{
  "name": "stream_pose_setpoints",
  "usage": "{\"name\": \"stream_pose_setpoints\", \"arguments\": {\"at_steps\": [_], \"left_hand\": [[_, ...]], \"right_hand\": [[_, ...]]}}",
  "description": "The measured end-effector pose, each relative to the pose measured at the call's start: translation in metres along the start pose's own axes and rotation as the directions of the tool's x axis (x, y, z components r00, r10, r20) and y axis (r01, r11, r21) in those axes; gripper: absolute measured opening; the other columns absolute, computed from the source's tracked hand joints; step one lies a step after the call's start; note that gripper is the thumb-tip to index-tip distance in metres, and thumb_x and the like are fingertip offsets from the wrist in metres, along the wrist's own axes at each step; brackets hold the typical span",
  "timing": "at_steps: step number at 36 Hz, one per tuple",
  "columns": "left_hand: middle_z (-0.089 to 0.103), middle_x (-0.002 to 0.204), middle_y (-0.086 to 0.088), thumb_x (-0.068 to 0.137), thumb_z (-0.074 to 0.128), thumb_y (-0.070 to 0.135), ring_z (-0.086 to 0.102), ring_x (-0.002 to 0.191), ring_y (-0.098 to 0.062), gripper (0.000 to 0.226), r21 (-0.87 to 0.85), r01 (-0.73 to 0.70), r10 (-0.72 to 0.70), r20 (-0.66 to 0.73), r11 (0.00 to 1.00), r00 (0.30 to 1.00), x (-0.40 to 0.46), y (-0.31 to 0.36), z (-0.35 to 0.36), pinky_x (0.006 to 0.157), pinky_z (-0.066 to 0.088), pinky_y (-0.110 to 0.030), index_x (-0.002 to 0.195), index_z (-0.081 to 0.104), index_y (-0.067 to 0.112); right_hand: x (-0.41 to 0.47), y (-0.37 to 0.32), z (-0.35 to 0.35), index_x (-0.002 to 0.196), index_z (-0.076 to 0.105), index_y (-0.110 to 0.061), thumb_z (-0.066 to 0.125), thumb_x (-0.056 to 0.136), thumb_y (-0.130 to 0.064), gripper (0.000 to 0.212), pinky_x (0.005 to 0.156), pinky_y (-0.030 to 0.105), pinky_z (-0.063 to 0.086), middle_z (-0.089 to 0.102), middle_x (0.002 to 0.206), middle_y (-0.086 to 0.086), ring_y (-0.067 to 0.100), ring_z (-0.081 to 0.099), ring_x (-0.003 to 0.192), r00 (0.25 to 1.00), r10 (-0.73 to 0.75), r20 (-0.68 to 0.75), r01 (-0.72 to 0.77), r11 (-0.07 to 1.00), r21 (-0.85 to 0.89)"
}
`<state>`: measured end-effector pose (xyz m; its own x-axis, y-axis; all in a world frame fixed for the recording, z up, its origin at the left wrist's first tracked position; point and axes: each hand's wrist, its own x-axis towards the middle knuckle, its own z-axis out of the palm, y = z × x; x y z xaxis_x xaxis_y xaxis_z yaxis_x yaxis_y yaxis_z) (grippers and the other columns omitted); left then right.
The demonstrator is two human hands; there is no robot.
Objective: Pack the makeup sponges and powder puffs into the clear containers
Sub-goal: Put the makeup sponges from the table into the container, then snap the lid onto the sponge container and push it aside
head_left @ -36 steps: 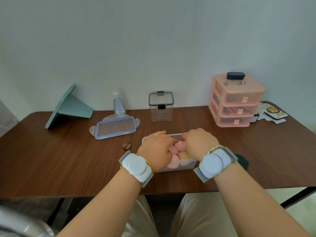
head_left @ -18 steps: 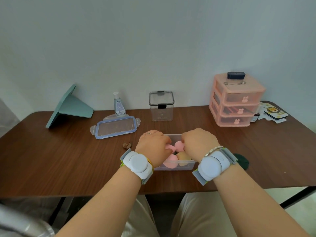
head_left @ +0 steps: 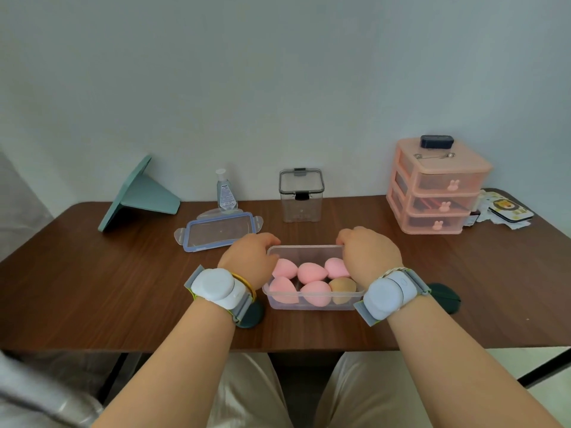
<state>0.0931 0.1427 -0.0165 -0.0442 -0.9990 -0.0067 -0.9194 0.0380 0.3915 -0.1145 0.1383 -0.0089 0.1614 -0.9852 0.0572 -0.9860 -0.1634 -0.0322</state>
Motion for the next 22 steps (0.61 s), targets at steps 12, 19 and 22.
{"name": "stream_pose_setpoints", "arguments": {"at_steps": [12,19,22], "left_hand": [[0.062,0.129,0.0,0.099,0.049,0.03,0.059,0.114,-0.02,0.035,-0.016,0.019,-0.021,-0.137,1.0,0.99,0.003,-0.009,-0.03,0.096,0.048,-0.032,0.133,0.055,0.023],[0.06,0.134,-0.001,0.095,0.051,0.026,0.057,0.119,-0.022,0.037,0.052,0.179,-0.171,-0.134,0.982,0.976,0.022,-0.067,-0.045,0.095,0.044,-0.031,0.131,0.058,0.024],[0.056,0.138,-0.002,0.093,0.053,0.026,0.054,0.123,-0.024,0.04,0.18,0.193,-0.186,-0.057,0.964,0.981,0.032,-0.09,-0.046,0.096,0.046,-0.034,0.133,0.056,0.028]], "right_hand": [[0.022,-0.013,-0.001,0.126,0.057,-0.02,0.049,0.093,-0.011,0.036,0.078,0.034,0.051,0.058,0.115,0.006,0.024,0.06,0.094,0.996,-0.056,-0.069,0.063,0.993,0.098],[0.058,-0.069,-0.006,0.125,0.059,-0.021,0.039,0.098,-0.022,0.033,0.081,0.035,0.046,0.057,0.118,0.007,0.027,0.058,0.104,0.972,-0.216,-0.094,0.229,0.963,0.145],[0.076,-0.094,-0.009,0.123,0.058,-0.016,0.04,0.098,-0.022,0.031,0.085,0.036,0.046,0.057,0.118,0.009,0.027,0.057,0.106,0.961,-0.276,-0.028,0.277,0.952,0.128]]}}
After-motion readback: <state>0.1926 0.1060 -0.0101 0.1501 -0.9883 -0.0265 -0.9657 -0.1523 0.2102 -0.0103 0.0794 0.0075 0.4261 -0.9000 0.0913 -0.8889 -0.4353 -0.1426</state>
